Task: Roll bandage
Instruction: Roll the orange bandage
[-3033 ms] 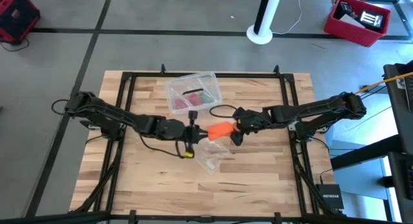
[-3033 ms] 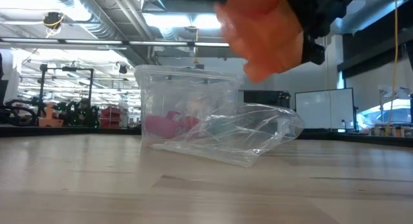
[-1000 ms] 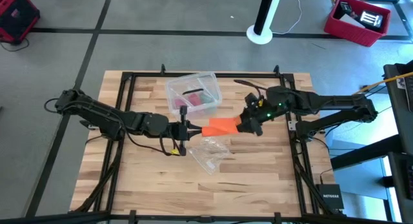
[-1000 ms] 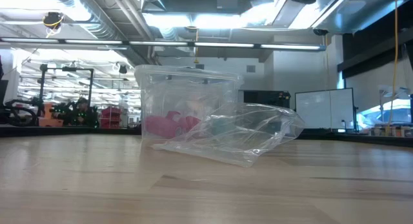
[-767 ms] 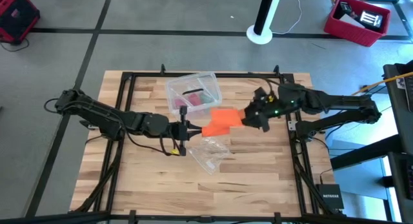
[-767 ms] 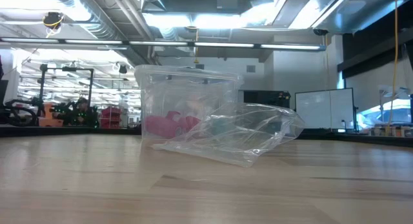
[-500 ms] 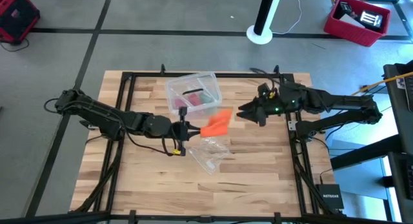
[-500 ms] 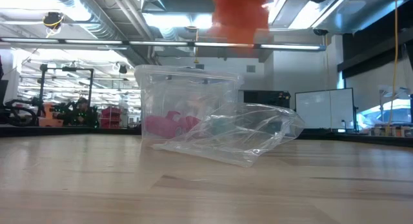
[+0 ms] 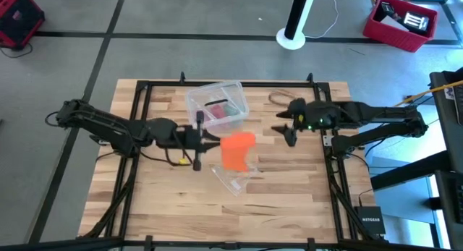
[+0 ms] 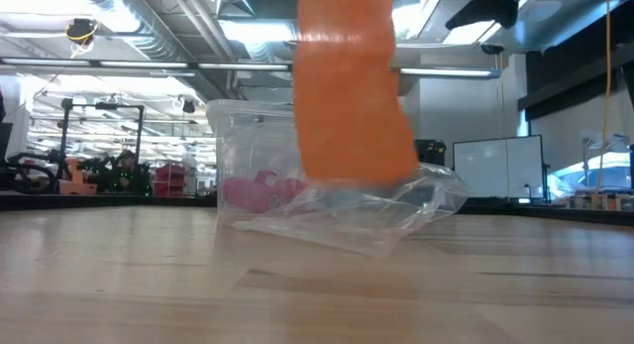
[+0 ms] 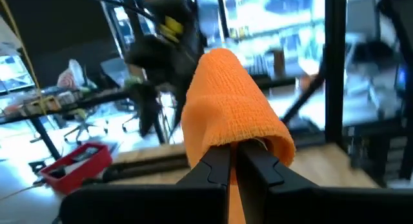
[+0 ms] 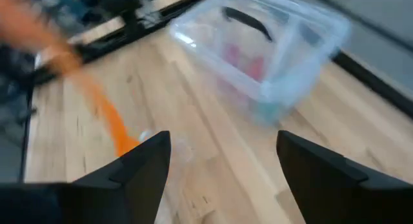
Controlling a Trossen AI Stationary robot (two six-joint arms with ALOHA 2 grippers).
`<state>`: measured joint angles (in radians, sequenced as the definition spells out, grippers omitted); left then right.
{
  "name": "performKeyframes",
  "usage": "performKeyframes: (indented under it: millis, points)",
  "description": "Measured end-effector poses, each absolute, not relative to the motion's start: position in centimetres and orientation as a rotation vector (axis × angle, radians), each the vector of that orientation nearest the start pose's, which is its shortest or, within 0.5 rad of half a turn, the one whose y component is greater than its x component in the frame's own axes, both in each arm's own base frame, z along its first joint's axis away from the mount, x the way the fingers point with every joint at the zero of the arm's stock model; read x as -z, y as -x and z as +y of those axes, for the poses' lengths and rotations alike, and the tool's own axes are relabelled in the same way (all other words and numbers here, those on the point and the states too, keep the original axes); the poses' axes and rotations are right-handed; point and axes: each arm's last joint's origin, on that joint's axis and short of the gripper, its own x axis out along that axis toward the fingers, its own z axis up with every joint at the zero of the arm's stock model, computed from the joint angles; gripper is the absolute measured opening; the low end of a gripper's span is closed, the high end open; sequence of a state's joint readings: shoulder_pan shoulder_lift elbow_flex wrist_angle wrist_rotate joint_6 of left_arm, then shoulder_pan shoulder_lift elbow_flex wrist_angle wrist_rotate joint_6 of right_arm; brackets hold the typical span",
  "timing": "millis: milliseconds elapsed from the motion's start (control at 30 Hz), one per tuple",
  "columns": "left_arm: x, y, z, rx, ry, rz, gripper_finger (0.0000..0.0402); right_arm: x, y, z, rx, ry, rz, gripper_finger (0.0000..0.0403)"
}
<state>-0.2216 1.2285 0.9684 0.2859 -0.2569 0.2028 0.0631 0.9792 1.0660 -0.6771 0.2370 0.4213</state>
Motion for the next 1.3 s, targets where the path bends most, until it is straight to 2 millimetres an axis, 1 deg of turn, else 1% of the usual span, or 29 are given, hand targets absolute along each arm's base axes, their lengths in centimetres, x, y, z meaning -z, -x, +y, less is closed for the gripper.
performKeyframes:
  millis: [100,167,233,300,367,467,533,600,667,733,833,900,967,1067,1300]
  points:
    - [-36.0,-26.7,-4.4,-0.074,-0.151,-0.073,0.0004,-33.8,-19.7,2.0,0.185,-0.137,0.530,0.0285]
    - [-36.3,-26.5,-3.7,-0.098,-0.134,-0.081,0.0004,-32.7,-20.2,3.0,0.146,-0.038,0.470,0.0285]
    - [-36.2,-26.5,-3.3,-0.111,-0.116,-0.064,0.0004,-31.4,-20.7,3.7,0.165,0.016,0.406,0.0285]
    - [-35.9,-26.6,-3.0,-0.119,-0.109,-0.034,0.0004,-30.0,-21.3,3.9,0.220,0.043,0.367,0.0285]
    - [-35.6,-26.6,-2.9,-0.123,-0.108,-0.013,0.0004,-28.7,-21.9,3.9,0.274,0.041,0.347,0.0285]
    - [-35.5,-26.6,-2.9,-0.123,-0.116,0.001,0.0004,-28.1,-23.1,4.1,0.258,-0.023,0.298,0.0285]
    - [-35.5,-26.6,-3.0,-0.104,-0.129,-0.001,0.0004,-27.4,-23.7,4.0,0.242,-0.004,0.327,0.0285]
    - [-35.6,-26.6,-3.1,-0.058,-0.127,-0.014,0.0004,-26.3,-24.2,3.5,0.237,0.012,0.374,0.0285]
    - [-35.6,-26.6,-3.3,-0.005,-0.121,-0.015,0.0004,-25.0,-24.6,2.8,0.205,-0.005,0.386,0.0285]
    - [-35.6,-26.6,-3.4,0.030,-0.110,-0.014,0.0004,-24.0,-25.0,2.3,0.153,-0.037,0.339,0.0285]
    - [-35.6,-26.6,-3.6,0.042,-0.109,-0.020,0.0004,-21.8,-25.0,1.9,0.109,-0.057,0.317,0.0285]
    - [-35.7,-26.6,-3.8,0.047,-0.114,-0.023,0.0004,-20.7,-25.0,1.9,0.060,-0.068,0.295,0.0285]
    - [-35.8,-26.5,-3.9,0.051,-0.123,-0.035,0.0004,-20.1,-25.3,2.0,0.032,-0.077,0.259,0.0285]
    - [-35.9,-26.5,-4.0,0.053,-0.124,-0.053,0.0004,-19.1,-25.9,2.1,0.028,-0.073,0.258,0.0285]
    - [-36.1,-26.5,-4.0,0.053,-0.122,-0.071,0.0004,-18.1,-27.1,2.0,0.057,-0.019,0.202,0.0285]
